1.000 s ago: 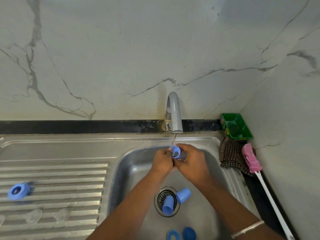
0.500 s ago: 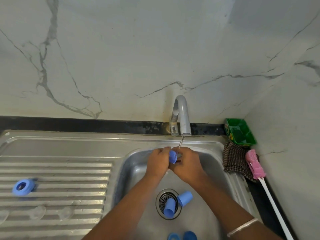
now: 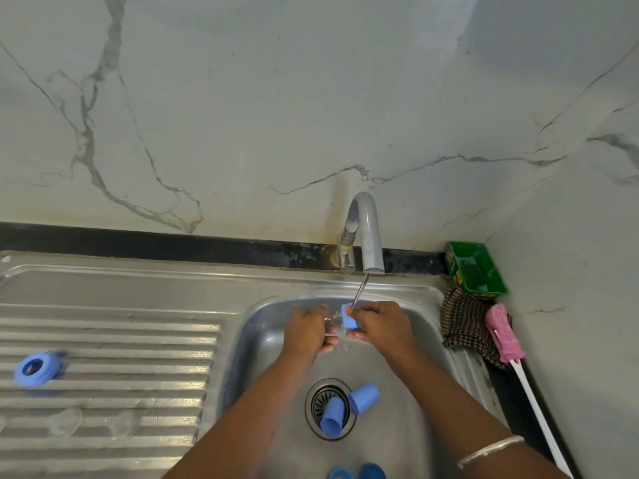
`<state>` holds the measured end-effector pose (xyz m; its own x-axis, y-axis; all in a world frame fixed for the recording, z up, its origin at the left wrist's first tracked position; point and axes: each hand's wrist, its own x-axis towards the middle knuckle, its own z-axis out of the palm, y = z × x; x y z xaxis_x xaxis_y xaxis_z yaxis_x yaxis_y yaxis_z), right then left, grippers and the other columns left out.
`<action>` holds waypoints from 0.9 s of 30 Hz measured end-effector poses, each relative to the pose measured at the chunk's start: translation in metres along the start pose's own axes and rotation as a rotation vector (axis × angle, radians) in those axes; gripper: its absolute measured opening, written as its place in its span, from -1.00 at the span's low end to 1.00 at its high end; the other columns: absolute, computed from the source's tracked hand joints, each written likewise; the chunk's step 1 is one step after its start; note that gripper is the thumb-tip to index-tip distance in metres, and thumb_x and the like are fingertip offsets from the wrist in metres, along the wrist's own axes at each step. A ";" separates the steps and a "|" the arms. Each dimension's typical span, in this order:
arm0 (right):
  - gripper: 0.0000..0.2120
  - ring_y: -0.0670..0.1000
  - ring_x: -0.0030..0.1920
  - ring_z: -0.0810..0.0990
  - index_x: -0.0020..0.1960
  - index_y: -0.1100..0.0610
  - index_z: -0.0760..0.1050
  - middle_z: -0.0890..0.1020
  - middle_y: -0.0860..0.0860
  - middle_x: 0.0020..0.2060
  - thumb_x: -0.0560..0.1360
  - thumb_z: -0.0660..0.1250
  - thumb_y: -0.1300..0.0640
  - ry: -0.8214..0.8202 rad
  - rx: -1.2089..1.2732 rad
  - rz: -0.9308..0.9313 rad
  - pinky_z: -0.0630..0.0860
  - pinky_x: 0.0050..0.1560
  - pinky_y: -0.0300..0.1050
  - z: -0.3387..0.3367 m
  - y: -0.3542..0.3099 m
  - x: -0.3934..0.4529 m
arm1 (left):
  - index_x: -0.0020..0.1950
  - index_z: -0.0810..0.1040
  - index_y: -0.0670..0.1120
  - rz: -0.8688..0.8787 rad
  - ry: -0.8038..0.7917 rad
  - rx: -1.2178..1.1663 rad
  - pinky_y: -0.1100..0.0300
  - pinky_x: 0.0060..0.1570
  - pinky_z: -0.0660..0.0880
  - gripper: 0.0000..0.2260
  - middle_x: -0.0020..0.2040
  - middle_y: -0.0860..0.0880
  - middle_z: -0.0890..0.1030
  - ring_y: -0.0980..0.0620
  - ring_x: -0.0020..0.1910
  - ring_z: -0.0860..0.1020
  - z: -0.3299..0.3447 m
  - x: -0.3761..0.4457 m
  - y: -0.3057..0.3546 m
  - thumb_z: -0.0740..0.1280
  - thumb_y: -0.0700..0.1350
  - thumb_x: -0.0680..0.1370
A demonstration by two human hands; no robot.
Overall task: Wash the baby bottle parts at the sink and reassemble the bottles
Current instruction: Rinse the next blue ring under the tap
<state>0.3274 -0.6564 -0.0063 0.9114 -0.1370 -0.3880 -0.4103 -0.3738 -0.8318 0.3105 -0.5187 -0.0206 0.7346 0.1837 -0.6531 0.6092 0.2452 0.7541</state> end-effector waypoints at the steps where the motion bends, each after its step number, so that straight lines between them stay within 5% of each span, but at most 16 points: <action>1: -0.86 0.14 -0.18 0.73 -0.16 0.20 0.65 0.72 0.16 -0.20 0.49 0.47 0.13 0.003 0.018 0.002 0.63 0.07 0.22 0.000 0.000 0.000 | -0.08 0.57 -0.18 -0.019 -0.015 -0.022 0.28 -0.50 0.48 -0.80 -0.37 -0.09 0.60 0.05 -0.51 0.53 0.001 -0.001 0.001 0.26 -0.10 0.65; 3: -0.91 0.13 -0.03 0.71 0.03 0.12 0.61 0.70 0.15 -0.01 0.54 0.40 0.17 -0.016 -0.010 -0.053 0.62 0.11 0.15 0.000 -0.001 -0.004 | -0.08 0.56 -0.18 -0.038 -0.040 -0.051 0.30 -0.53 0.47 -0.79 -0.36 -0.11 0.61 0.05 -0.52 0.53 0.004 -0.001 0.001 0.25 -0.10 0.66; 5: -0.75 0.03 0.05 0.66 0.20 0.04 0.57 0.67 0.04 0.06 0.53 0.41 0.17 -0.061 -0.153 -0.184 0.60 0.12 -0.05 0.001 0.000 -0.009 | -0.02 0.59 -0.17 -0.027 -0.059 -0.045 0.29 -0.50 0.51 -0.77 -0.29 -0.13 0.67 0.06 -0.46 0.60 0.005 -0.003 0.000 0.23 -0.06 0.67; 9: -0.67 -0.23 -0.12 0.64 0.08 -0.03 0.56 0.67 -0.13 -0.06 0.38 0.56 0.18 -0.082 -0.232 -0.301 0.50 -0.16 -0.44 -0.005 0.006 -0.023 | -0.12 0.63 -0.12 0.036 -0.072 0.008 0.14 -0.26 0.62 -0.80 -0.21 -0.15 0.70 0.00 -0.29 0.66 0.002 -0.001 -0.005 0.27 -0.12 0.63; 14: -0.62 -0.17 -0.16 0.68 -0.01 0.06 0.50 0.69 -0.06 -0.14 0.29 0.61 0.24 -0.084 -0.182 -0.291 0.61 -0.06 -0.22 -0.012 0.015 -0.022 | -0.11 0.70 -0.12 0.255 -0.090 0.198 0.18 -0.25 0.59 -0.98 -0.28 -0.08 0.69 0.01 -0.31 0.63 -0.001 -0.001 -0.010 0.49 -0.18 0.49; 18: -0.57 -0.18 -0.07 0.68 0.00 -0.07 0.53 0.70 -0.16 -0.12 0.29 0.60 0.29 -0.105 -0.148 -0.327 0.59 -0.01 -0.30 -0.010 0.018 -0.020 | -0.08 0.73 -0.12 0.373 -0.049 0.161 0.33 -0.17 0.57 -0.89 -0.20 -0.01 0.73 0.08 -0.20 0.68 0.001 -0.002 -0.010 0.55 -0.24 0.42; 24: -0.63 -0.03 -0.05 0.72 -0.01 0.06 0.57 0.74 -0.05 -0.12 0.31 0.59 0.36 -0.058 0.126 -0.238 0.63 0.00 -0.18 -0.005 0.014 -0.012 | -0.08 0.72 -0.09 0.449 -0.035 0.046 0.16 -0.02 0.62 -0.87 -0.18 0.01 0.73 0.05 -0.13 0.70 -0.003 0.001 -0.002 0.49 -0.30 0.46; 27: -0.62 -0.12 -0.03 0.69 0.02 -0.03 0.58 0.71 -0.08 -0.08 0.33 0.59 0.29 -0.067 0.024 -0.336 0.59 0.08 -0.19 -0.002 0.013 -0.015 | -0.08 0.72 -0.08 0.425 0.007 0.050 0.05 0.02 0.63 -0.92 -0.17 -0.01 0.73 -0.01 -0.11 0.70 -0.004 0.002 -0.001 0.46 -0.24 0.50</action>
<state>0.3087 -0.6612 -0.0108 0.9920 0.0506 -0.1155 -0.0891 -0.3663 -0.9262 0.3102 -0.5147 -0.0233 0.9215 0.2651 -0.2839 0.2664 0.1003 0.9586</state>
